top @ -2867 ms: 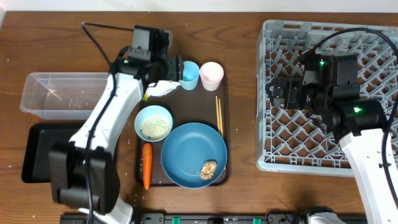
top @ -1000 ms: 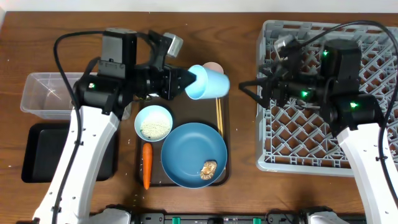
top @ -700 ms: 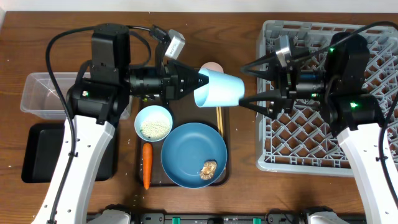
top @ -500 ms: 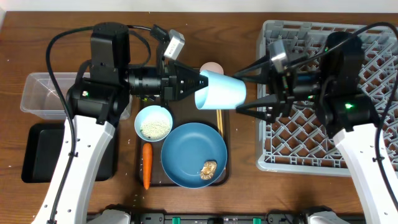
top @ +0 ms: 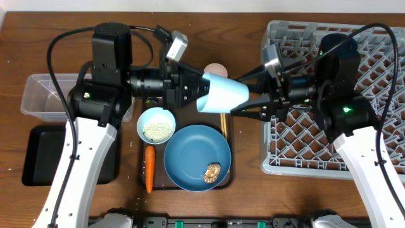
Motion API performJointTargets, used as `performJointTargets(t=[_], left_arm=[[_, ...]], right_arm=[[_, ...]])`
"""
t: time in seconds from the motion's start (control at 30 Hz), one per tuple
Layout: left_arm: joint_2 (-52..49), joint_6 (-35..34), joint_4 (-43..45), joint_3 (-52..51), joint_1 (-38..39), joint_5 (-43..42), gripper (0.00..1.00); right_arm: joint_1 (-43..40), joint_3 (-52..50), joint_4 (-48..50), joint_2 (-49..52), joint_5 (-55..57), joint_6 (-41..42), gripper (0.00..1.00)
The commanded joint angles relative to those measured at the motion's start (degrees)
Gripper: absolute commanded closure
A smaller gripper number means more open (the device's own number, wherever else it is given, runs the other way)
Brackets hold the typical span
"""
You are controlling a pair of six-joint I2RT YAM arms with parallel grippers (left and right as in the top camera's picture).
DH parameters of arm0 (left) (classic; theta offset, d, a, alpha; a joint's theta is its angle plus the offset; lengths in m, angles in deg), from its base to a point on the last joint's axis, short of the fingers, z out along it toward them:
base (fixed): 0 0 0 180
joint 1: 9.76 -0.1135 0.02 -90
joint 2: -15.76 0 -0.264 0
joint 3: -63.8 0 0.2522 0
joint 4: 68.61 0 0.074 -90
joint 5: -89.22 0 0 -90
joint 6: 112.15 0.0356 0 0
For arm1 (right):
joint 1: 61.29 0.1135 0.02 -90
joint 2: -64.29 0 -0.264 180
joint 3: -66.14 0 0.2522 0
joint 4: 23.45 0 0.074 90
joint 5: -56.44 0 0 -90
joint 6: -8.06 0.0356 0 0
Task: Sort waste into correct bins and load items into the dishwasher rack
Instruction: 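Grasp the light-blue cup with the right gripper and open the left, then lower the light-blue cup upside down into the rack, open right gripper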
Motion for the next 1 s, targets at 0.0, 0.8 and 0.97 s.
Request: performJointTargets(t=[0.0,0.8,0.97], left_arm=[[0.5,-0.4,-0.2,1.0,-0.1,4.0,0.42],[0.5,-0.3,-12.8,1.0,-0.2,33.6,0.29],[0.5,-0.4,-13.0,1.0,-0.1,33.5,0.29]], right_arm=[[-0.1,1.0,-0.2,-0.6,3.3,2.4,0.64],[-43.6,1.0,-43.8,-8.4,87.8,24.7,0.60],[-50.1,1.0,-42.1,-5.8,87.4,28.1,0.60]])
